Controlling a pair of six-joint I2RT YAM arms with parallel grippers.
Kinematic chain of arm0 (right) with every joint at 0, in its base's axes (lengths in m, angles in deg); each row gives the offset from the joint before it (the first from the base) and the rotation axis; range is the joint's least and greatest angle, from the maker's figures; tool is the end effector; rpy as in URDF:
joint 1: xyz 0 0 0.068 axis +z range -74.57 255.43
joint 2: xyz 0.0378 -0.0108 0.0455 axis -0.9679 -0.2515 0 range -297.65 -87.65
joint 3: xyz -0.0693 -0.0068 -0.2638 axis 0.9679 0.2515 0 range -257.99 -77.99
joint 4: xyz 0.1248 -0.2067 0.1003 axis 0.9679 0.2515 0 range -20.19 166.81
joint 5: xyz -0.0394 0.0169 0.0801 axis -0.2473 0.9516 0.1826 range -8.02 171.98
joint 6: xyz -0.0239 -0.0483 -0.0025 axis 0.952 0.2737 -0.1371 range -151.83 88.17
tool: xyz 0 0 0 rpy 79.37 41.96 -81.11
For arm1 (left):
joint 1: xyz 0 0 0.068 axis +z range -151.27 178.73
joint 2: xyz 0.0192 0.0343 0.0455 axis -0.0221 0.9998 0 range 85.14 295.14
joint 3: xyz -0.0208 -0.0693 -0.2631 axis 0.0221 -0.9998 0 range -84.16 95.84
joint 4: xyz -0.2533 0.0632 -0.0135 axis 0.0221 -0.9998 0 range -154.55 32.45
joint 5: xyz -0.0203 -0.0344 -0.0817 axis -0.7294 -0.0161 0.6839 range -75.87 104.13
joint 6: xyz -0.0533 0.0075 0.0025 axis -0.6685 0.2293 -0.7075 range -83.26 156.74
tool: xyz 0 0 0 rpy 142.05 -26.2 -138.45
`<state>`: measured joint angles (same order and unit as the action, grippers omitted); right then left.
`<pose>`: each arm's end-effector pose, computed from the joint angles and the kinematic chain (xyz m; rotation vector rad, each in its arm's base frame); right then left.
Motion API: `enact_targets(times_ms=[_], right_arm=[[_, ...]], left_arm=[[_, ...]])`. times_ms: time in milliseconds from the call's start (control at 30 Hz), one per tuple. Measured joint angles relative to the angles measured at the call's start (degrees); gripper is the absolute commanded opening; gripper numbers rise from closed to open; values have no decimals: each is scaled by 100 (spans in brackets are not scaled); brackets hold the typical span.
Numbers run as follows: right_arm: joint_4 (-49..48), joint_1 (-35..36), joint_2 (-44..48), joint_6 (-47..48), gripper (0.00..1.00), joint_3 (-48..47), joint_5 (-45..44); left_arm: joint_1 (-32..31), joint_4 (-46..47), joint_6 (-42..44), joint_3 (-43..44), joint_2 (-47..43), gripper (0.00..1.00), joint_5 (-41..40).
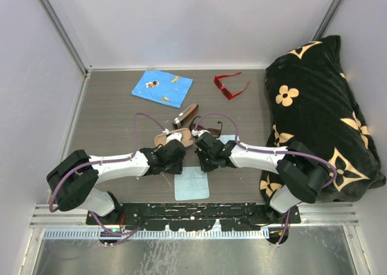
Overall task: Organize the sunglasses
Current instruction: Fold the glasses cleaning cloth at the center of the board.
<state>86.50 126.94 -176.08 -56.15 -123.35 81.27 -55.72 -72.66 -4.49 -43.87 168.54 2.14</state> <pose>0.1795 0.2250 0.1593 -0.6266 2.6106 0.4328 0.1610 -0.2128 0.1597 0.2217 2.5864 -0.3648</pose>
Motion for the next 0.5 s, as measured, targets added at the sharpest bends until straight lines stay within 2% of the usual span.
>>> enact_targets(times_ms=[167,367,500], right_arm=[[0,-2,0,9,1,0,2],[0,-17,0,17,1,0,9],[2,-22,0,20,1,0,20]], left_arm=[[-90,-55,15,9,0,38,-68],[-214,-247,57,151,127,32,-240],[-350,-356,179,267,251,22,-437]])
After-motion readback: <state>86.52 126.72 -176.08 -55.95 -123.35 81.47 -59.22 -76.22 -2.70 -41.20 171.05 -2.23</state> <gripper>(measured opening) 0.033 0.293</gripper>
